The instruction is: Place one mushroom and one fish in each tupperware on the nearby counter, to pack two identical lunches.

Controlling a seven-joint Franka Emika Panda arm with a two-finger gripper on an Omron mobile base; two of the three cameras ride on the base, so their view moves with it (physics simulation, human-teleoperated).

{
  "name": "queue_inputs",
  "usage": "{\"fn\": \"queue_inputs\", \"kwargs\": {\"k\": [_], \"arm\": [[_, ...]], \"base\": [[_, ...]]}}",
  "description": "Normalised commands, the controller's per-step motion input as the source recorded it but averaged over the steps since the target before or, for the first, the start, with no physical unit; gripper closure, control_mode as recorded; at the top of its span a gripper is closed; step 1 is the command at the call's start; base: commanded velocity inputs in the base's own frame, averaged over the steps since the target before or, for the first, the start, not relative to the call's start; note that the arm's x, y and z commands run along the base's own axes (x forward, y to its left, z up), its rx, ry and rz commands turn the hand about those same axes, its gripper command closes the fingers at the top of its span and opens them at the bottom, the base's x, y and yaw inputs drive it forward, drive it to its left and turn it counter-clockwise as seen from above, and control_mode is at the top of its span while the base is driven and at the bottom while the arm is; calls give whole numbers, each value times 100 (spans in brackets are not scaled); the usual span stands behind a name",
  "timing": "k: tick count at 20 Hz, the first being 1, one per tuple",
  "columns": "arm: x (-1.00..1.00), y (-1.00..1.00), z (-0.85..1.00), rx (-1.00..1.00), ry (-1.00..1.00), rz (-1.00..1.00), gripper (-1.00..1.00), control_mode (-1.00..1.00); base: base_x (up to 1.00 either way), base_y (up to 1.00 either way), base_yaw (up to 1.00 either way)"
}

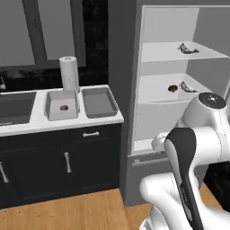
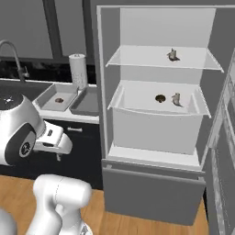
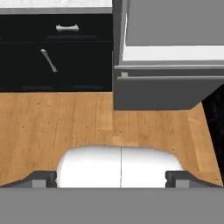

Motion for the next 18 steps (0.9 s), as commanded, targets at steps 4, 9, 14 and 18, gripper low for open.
{"fn": "queue_inputs", "kwargs": {"k": [4, 9, 14, 18], "arm": [[0, 0, 0, 0, 0, 0, -100, 100], [0, 0, 0, 0, 0, 0, -100, 100], [0, 0, 0, 0, 0, 0, -100, 100], [0, 0, 0, 0, 0, 0, -100, 100]], "base": [[-15, -81, -7], [2, -46, 0], [5, -51, 0], [23, -48, 0]]}}
